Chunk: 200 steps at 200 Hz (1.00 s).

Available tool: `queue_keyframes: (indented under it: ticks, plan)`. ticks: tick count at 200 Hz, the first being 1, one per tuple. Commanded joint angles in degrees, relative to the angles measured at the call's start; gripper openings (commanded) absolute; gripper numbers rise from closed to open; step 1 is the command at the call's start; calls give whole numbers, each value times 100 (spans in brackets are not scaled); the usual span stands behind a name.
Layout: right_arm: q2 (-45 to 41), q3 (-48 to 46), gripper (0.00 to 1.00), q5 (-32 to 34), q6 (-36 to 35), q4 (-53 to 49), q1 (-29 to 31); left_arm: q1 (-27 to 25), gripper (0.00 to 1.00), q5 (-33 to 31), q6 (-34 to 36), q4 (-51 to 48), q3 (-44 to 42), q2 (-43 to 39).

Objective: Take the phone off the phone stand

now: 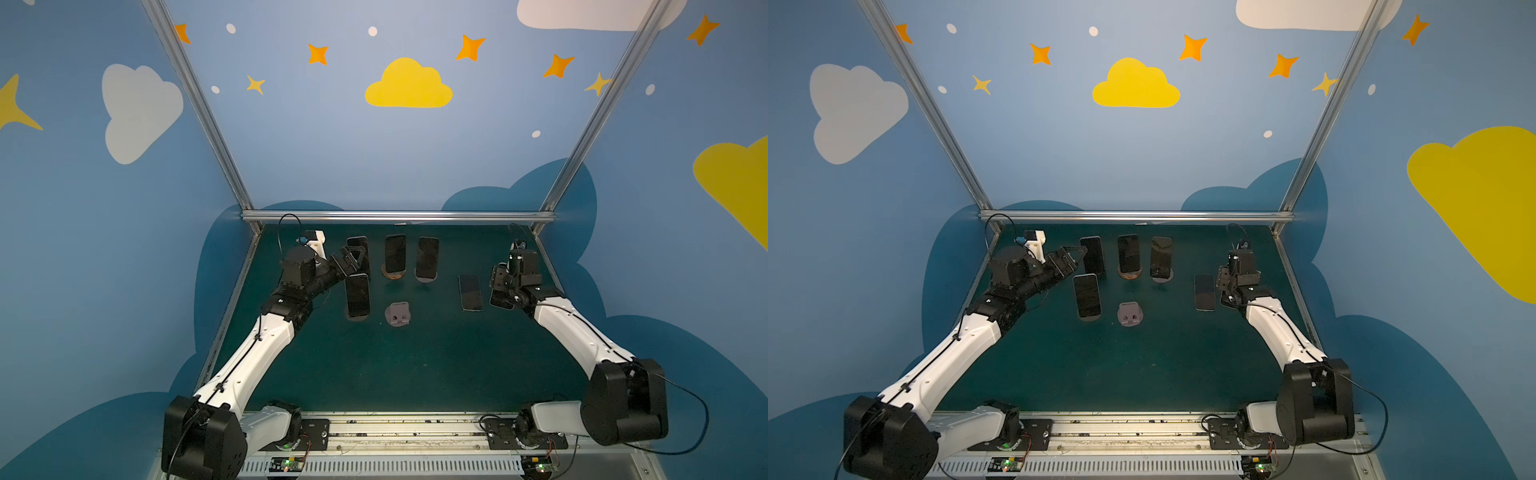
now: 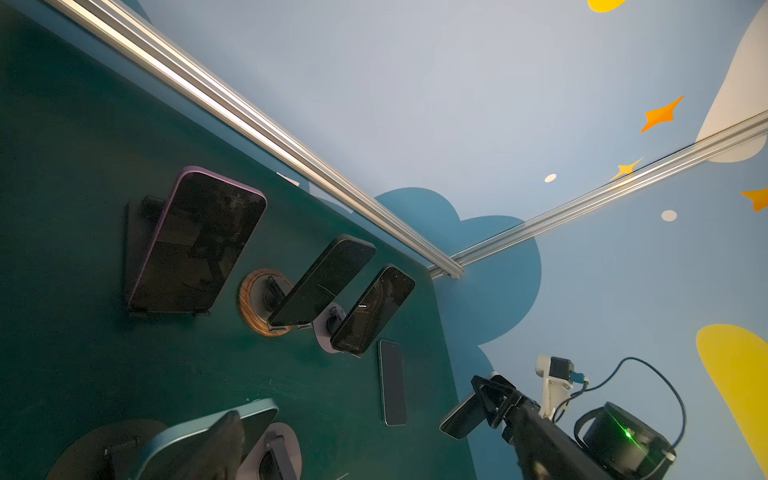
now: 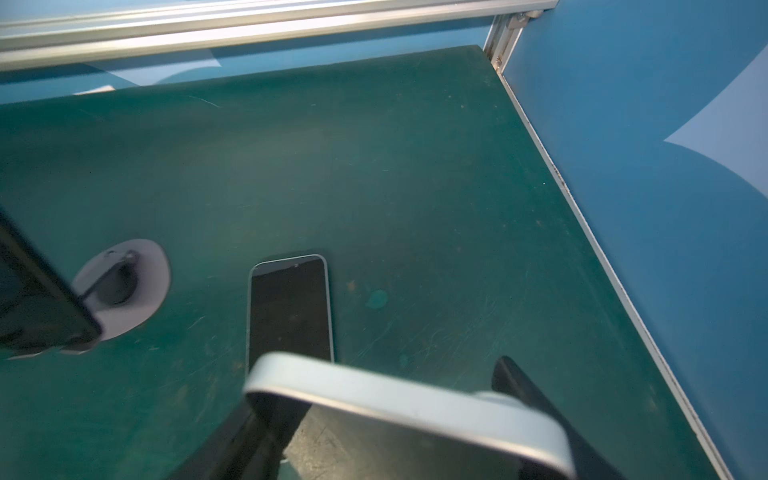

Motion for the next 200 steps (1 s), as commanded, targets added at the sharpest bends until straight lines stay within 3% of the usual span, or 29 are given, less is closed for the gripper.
queue_keyframes:
  ticks: [1,49,129,161,186,200]
  plan:
    - [298,473,61,-248,-158,83,-178,3,100,40,19,107,174,45]
    - [1092,1404,62,-765,-502,-438,-497,55,100,118,-26,151,178,32]
    - [1578,1752,62,-956,-913,-970,-706,247,100,347,-323,413,106,153]
    - [1966,2035,62,-1313,-1014,-1143,-728,291,100,356,-339,423,104,265]
    - [2464,2661,61,-1377,-1027,-1940,-732,299,100,385,-343,423,113,311]
    - [2840,3234,62,-1319,-535,-2685,-757,318,100,402,-349,432,113,337]
